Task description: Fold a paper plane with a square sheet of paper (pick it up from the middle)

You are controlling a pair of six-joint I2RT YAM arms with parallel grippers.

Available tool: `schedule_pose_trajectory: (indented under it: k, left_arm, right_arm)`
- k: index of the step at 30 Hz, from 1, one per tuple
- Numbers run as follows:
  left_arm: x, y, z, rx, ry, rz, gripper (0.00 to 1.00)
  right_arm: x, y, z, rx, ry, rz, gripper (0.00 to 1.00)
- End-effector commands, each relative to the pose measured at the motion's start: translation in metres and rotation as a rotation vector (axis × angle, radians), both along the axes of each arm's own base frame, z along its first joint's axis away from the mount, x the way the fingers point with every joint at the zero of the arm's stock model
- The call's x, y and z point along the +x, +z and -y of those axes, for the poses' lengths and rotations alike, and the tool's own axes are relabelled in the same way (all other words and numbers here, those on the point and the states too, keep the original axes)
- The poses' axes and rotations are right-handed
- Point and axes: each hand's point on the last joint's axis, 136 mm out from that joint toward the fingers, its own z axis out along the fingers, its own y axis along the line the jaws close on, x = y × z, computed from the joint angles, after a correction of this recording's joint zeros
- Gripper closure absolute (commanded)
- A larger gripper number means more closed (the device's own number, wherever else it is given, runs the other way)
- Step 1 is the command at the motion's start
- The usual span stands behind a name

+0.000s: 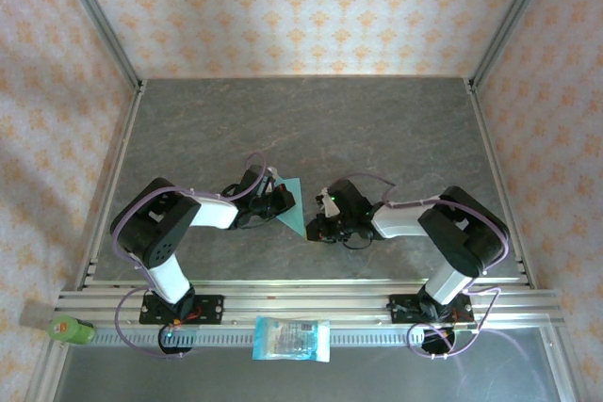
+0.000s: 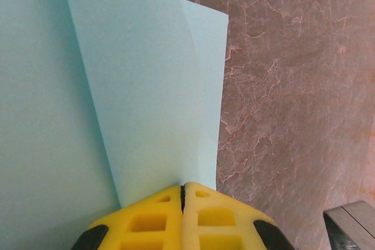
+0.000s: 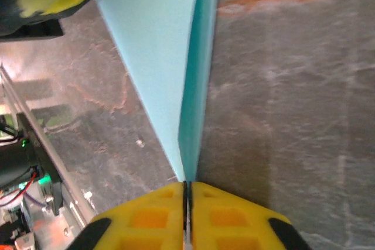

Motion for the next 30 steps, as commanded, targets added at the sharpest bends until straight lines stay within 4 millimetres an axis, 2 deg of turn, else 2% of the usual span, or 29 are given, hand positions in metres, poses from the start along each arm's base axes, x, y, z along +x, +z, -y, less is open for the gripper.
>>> schedule_pose_trajectory:
  k: [1,5,8,10,11,14,16,23,30]
  left_arm:
    - [-0.021,-0.030,-0.018,0.100,0.009,-0.079,0.94]
    - [-0.021,-0.031,-0.018,0.102,0.008,-0.080,0.94]
    - [-0.021,-0.030,-0.017,0.104,0.005,-0.078,0.94]
    - [-0.021,-0.031,-0.017,0.104,0.002,-0.078,0.94]
    - [-0.021,-0.031,-0.016,0.105,0.002,-0.081,0.94]
    - [-0.020,-0.030,-0.017,0.106,0.004,-0.076,0.94]
    - [-0.020,-0.030,-0.017,0.106,0.003,-0.076,0.94]
    - [-0.020,-0.029,-0.015,0.100,-0.001,-0.075,0.94]
    - [-0.020,-0.030,-0.016,0.104,0.003,-0.077,0.94]
  right_arm:
    - [-0.011,-0.002,0.015,-0.085,-0.001,-0.018,0.86]
    - [0.005,0.027,0.007,-0.038,-0.017,0.052,0.83]
    - [0.021,0.039,0.004,-0.025,-0.063,0.092,0.81]
    - [0.028,0.048,-0.005,0.016,-0.071,0.096,0.81]
    - [0.030,0.052,-0.010,0.036,-0.070,0.097,0.83]
    - [0.034,0.057,-0.023,0.090,-0.055,0.084,0.94]
    - [0.034,0.054,-0.031,0.103,-0.038,0.065,1.00]
    - [0.039,0.030,-0.041,0.048,-0.027,0.035,1.00]
    - [0.047,0.026,-0.045,0.026,-0.027,0.038,1.00]
